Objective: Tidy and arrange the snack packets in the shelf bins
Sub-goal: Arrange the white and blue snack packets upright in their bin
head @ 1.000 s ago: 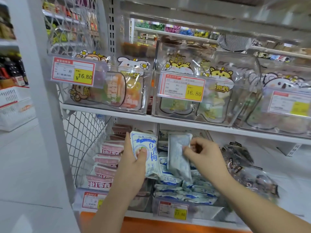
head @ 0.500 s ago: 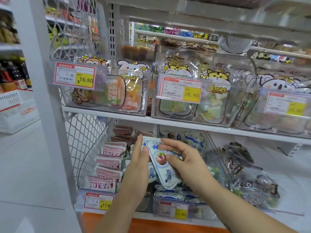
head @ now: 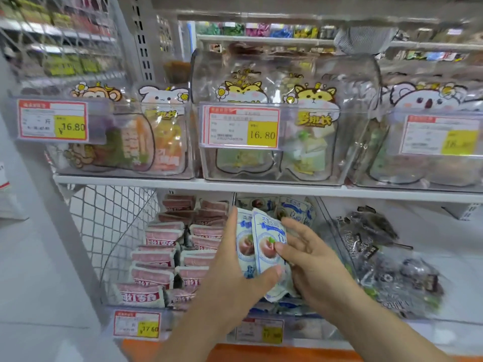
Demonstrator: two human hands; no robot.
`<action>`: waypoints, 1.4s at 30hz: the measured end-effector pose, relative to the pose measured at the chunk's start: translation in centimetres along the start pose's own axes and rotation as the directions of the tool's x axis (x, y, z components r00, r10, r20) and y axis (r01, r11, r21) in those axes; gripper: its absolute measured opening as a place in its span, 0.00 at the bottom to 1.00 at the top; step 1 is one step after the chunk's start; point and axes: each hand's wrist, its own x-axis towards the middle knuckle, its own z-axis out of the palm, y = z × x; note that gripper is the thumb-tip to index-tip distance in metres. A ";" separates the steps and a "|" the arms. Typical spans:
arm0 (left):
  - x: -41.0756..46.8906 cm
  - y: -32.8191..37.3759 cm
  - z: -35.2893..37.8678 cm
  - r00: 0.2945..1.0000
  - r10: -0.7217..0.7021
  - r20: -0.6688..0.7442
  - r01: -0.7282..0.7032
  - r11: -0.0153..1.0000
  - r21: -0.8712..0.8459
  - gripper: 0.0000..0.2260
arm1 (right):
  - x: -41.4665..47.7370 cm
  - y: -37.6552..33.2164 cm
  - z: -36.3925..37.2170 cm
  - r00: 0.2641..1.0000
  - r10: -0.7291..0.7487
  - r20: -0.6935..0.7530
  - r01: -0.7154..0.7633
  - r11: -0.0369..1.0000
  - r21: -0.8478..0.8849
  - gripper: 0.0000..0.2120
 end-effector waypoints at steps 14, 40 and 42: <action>1.4 0.1 0.6 0.990 -0.056 -0.129 0.055 0.998 -0.018 0.38 | 1.0 -0.3 0.3 0.998 -0.035 -0.058 0.025 0.987 -0.159 0.11; 3.5 -1.2 -7.5 0.852 -0.105 -0.513 0.054 0.992 -0.113 0.39 | 14.3 -0.1 0.3 0.948 0.109 0.300 0.317 -0.412 -0.854 0.14; 3.5 -1.2 -7.4 0.853 -0.103 -0.511 0.057 0.993 -0.104 0.39 | 13.9 -0.9 0.1 0.953 0.036 0.302 0.291 -0.394 -0.872 0.12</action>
